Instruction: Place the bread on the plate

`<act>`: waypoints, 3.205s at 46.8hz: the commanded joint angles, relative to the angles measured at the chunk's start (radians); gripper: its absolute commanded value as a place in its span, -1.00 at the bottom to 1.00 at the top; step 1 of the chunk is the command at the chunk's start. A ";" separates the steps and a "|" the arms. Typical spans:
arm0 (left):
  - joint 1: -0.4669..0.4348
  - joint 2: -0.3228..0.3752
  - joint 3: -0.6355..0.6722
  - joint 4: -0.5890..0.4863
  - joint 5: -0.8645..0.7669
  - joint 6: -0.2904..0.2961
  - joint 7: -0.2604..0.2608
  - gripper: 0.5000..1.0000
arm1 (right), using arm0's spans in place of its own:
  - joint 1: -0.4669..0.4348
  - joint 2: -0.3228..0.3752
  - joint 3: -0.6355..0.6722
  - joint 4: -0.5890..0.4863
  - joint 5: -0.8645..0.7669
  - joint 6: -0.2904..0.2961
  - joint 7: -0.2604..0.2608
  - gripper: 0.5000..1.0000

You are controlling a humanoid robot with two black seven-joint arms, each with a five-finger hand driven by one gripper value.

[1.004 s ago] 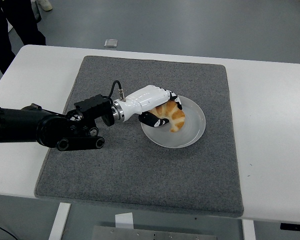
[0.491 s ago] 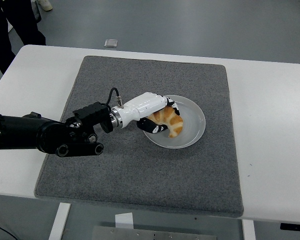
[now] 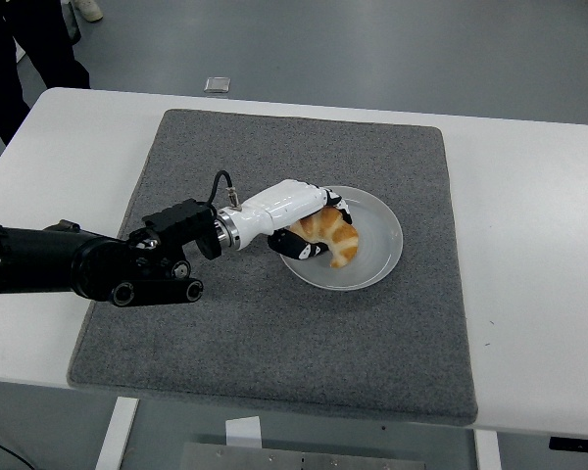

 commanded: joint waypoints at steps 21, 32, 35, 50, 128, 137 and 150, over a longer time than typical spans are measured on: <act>0.026 -0.001 -0.015 0.011 0.000 -0.001 0.000 0.86 | 0.000 0.000 0.000 0.000 0.001 0.000 0.001 0.81; 0.028 0.002 -0.050 0.010 -0.002 -0.004 -0.002 0.95 | 0.000 0.000 0.000 0.000 0.001 0.000 0.000 0.81; 0.026 0.005 -0.064 0.010 -0.002 -0.006 0.000 0.95 | 0.000 0.000 0.000 0.000 -0.001 0.000 0.000 0.81; 0.021 0.042 -0.177 0.001 -0.007 -0.036 0.000 0.96 | 0.000 0.000 0.000 0.000 0.001 0.000 0.000 0.81; 0.083 0.249 -0.744 0.378 -1.102 -0.899 0.024 0.96 | 0.000 0.000 0.000 0.000 -0.001 0.000 0.000 0.81; 0.126 0.249 -0.747 0.370 -1.111 -0.906 0.021 0.96 | 0.000 0.000 0.000 0.000 -0.001 0.001 0.000 0.81; 0.130 0.247 -0.751 0.372 -1.111 -0.931 0.012 0.96 | 0.000 0.000 0.000 0.000 -0.001 0.002 0.000 0.81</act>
